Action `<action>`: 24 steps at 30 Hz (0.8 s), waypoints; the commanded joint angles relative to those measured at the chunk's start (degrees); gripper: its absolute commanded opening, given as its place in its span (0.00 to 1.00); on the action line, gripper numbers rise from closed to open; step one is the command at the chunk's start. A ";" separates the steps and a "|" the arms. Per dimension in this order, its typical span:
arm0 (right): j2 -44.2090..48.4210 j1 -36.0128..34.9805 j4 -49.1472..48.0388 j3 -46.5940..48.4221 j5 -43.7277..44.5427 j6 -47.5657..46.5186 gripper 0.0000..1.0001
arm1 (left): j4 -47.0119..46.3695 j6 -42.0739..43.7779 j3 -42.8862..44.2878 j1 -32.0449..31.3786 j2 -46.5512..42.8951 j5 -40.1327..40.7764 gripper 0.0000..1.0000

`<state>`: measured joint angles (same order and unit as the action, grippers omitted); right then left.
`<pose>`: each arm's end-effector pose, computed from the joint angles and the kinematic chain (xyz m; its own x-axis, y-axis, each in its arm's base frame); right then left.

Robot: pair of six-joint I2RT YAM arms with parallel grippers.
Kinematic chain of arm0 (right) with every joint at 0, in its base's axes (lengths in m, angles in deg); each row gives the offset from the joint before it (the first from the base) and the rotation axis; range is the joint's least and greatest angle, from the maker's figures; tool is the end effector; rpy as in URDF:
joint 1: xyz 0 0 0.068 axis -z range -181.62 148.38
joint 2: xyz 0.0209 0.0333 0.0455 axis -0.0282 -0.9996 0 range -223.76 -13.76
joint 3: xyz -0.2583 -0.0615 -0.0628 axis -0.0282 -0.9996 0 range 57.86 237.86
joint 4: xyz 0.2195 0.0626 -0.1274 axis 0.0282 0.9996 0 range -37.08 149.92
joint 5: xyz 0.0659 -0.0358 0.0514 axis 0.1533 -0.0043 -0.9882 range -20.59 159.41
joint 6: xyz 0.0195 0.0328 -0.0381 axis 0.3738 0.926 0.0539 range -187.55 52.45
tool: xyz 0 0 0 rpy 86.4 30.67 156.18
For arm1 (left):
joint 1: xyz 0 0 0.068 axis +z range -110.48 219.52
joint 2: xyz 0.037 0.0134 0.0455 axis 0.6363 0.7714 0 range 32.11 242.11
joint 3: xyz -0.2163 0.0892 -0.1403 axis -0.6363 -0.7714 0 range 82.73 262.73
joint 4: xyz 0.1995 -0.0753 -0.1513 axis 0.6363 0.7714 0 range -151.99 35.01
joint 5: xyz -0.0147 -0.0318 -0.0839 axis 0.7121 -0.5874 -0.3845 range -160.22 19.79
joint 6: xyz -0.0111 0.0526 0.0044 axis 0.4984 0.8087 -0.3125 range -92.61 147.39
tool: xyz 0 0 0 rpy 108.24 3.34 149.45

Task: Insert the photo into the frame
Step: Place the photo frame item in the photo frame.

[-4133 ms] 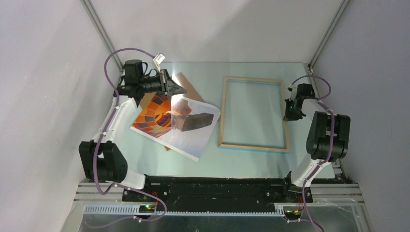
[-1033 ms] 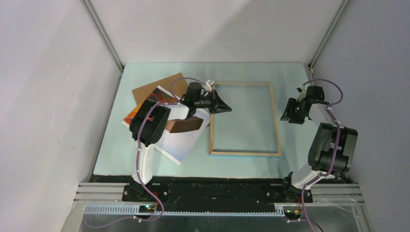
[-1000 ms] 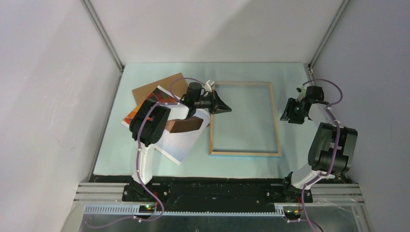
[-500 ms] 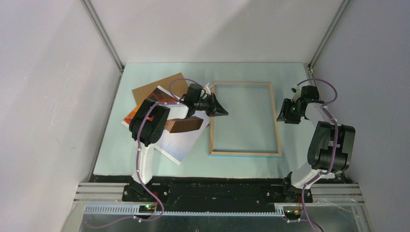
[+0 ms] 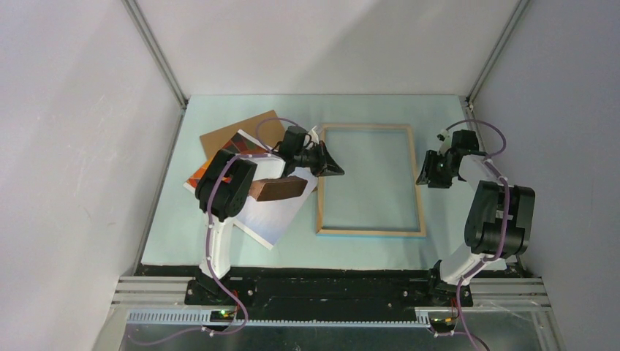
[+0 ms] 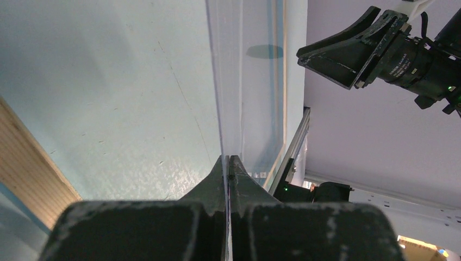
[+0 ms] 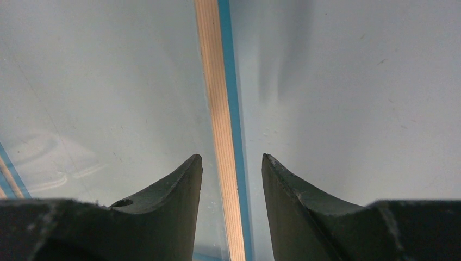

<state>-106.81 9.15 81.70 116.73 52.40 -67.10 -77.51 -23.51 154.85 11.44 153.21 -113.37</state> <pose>0.3158 -0.0495 0.1930 -0.8746 0.1739 -0.4526 0.0547 0.9629 0.2642 0.3819 -0.2314 0.1389 -0.9640 -0.1275 -0.2335 0.1565 0.4380 -0.8853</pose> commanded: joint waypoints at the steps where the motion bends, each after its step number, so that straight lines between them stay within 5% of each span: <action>1: -1.19 -0.94 -1.47 1.09 0.06 -0.28 0.48 | -0.49 2.17 1.98 0.33 0.34 0.89 0.00; 24: -3.87 -2.59 -0.70 1.77 -0.02 -0.27 0.46 | -0.46 0.91 3.04 0.30 1.58 2.09 0.00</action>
<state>-110.22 6.81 81.39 116.75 52.42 -67.10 -77.08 -23.55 155.64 11.44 154.21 -112.32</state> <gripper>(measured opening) 0.467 0.005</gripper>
